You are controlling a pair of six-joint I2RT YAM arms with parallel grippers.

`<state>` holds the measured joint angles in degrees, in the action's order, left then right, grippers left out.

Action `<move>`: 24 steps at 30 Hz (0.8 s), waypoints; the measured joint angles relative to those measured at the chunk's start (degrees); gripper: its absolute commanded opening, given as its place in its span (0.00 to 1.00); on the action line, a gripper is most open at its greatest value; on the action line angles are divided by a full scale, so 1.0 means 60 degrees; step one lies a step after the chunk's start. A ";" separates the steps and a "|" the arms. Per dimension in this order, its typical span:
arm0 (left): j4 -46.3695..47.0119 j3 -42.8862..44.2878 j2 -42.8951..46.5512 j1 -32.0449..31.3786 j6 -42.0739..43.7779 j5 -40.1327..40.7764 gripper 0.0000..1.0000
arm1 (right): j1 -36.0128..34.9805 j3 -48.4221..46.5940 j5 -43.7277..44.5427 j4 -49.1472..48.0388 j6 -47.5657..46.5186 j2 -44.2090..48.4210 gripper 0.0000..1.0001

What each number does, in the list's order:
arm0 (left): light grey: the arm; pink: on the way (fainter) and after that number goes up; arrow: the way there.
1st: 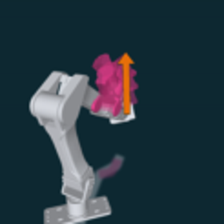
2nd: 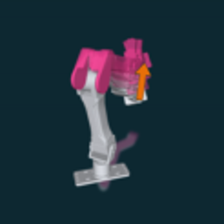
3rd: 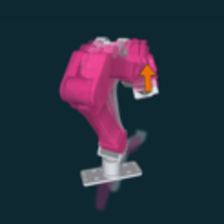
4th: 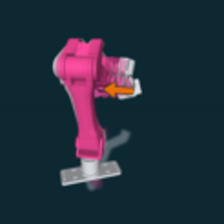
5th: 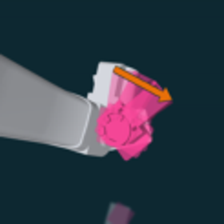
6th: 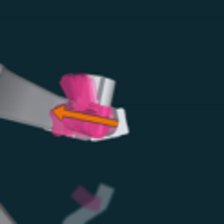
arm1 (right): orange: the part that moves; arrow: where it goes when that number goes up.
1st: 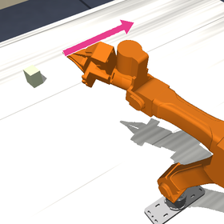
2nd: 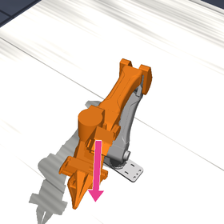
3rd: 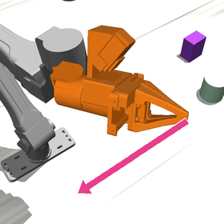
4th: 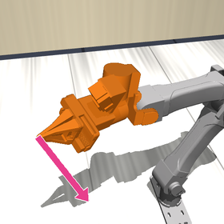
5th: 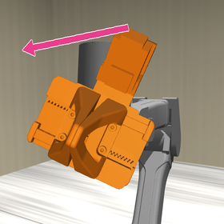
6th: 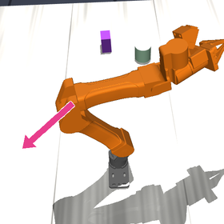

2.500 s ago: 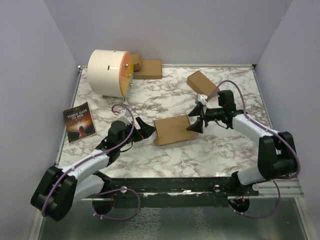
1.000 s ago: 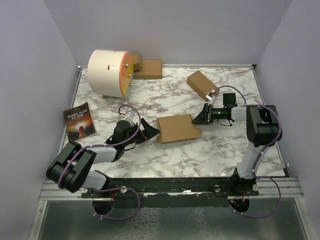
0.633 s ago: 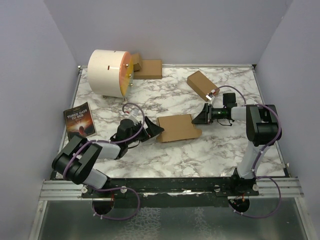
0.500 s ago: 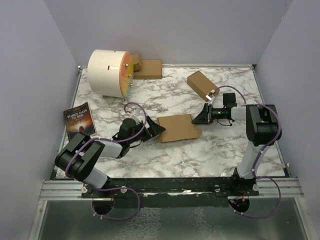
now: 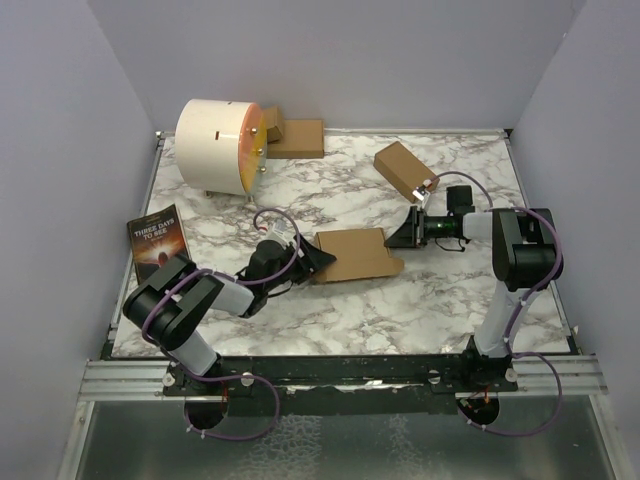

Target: Fold the paper box

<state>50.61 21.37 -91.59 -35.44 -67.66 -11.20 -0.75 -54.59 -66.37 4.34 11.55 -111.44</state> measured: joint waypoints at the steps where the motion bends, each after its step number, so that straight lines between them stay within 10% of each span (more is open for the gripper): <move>1: 0.0033 0.0007 0.0000 -0.0026 -0.0058 0.0066 0.58 | 0.0015 0.0000 -0.0004 0.0033 -0.0018 -0.0004 0.32; 24: -0.0484 0.0015 0.1242 -0.0135 -0.1104 0.0958 0.44 | 0.0656 -0.0645 0.0288 0.1909 -0.2816 0.2138 0.71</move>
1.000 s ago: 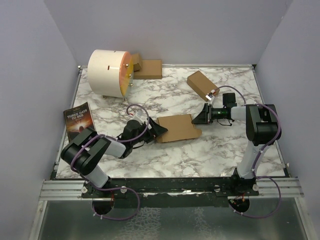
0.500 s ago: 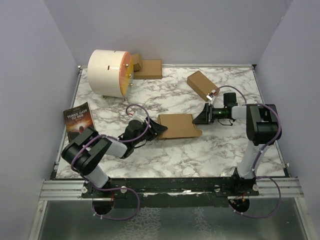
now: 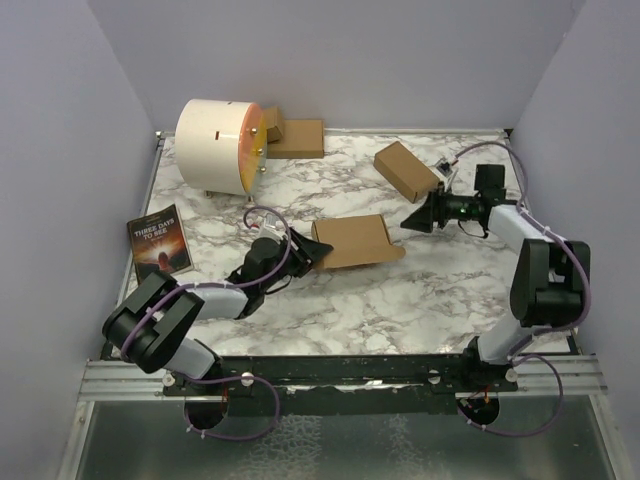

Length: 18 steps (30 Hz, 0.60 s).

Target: Fold the paper box

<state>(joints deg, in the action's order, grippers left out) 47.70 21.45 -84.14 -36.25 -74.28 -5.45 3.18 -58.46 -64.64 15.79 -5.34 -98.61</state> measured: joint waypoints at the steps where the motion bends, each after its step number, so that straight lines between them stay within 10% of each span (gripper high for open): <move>1: -0.0182 0.0022 0.0117 0.0000 -0.0076 0.0022 0.44 | 0.0047 0.0000 0.0004 0.0058 -0.0248 0.0364 0.74; 5: -0.1260 0.0302 0.0477 -0.0004 -0.0393 0.0073 0.44 | 0.0044 -0.0004 -0.0157 0.0481 -0.2091 0.1989 1.00; 18: -0.4772 0.1490 0.1432 -0.0007 -0.2357 0.0135 0.44 | -0.1694 0.0998 -0.0889 0.2699 -1.0994 0.5107 0.99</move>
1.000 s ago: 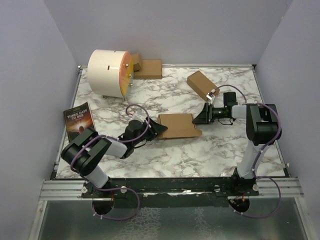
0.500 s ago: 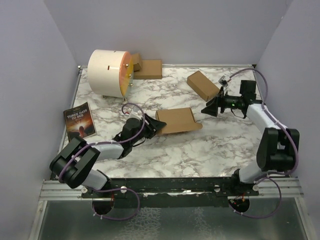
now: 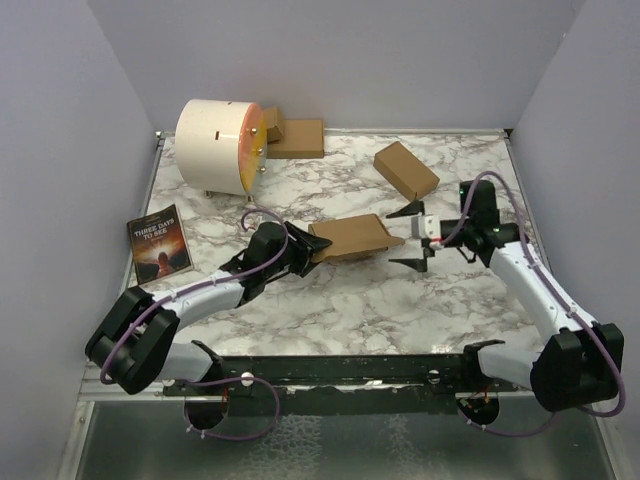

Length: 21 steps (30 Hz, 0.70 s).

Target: Fold the paper box

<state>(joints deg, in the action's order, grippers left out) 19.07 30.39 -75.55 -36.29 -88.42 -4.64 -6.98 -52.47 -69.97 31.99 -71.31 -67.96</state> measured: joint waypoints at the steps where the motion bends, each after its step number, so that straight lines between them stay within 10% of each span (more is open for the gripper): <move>1: -0.0273 0.0146 0.0000 0.0004 -0.0135 -0.0007 0.44 | -0.0492 0.0193 0.0426 -0.0131 -0.0219 -0.0029 0.99; 21: -0.1985 0.1541 -0.0382 0.0040 -0.1082 -0.0645 0.43 | -0.3963 0.2936 0.6685 -0.5646 -0.0175 -0.0291 0.87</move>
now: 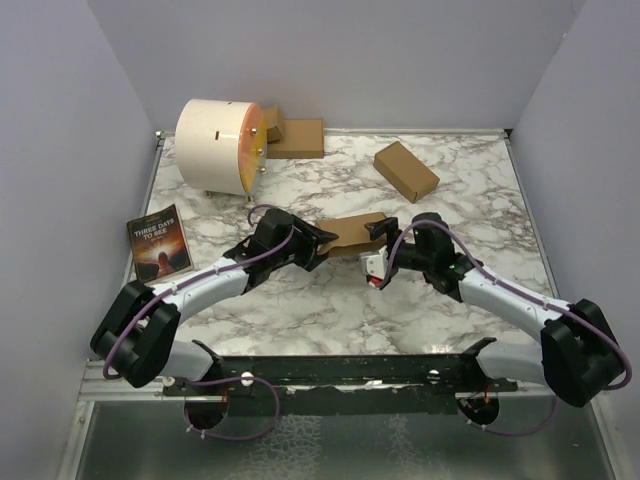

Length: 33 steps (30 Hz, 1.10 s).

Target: Fold the paper box

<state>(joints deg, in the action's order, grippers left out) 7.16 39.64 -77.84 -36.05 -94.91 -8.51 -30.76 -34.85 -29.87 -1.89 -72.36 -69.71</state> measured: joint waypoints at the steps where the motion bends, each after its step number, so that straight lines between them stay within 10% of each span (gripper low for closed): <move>1: 0.0000 0.0007 -0.0007 0.0000 -0.0025 -0.0011 0.44 | -0.0073 0.0095 0.0142 -0.0197 -0.0018 -0.0022 0.85; 16: 0.0040 0.0015 -0.0033 0.0062 -0.0240 -0.0055 0.45 | -0.0554 0.0499 0.1523 -0.1592 -0.0277 -0.0466 0.47; 25: 0.0164 -0.0055 -0.0015 0.0131 -0.0310 -0.0084 0.74 | -0.0561 0.0517 0.1534 -0.1654 0.0004 -0.0463 0.45; 33: 0.0138 -0.0273 0.0685 0.0200 -0.0346 -0.0073 0.76 | -0.0561 0.0517 0.1534 -0.1647 0.0878 -0.0448 0.43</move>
<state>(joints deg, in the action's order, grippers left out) 7.99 38.00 -73.73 -34.85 -96.99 -8.95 -34.13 -31.75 -20.67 -11.77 -67.09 -72.40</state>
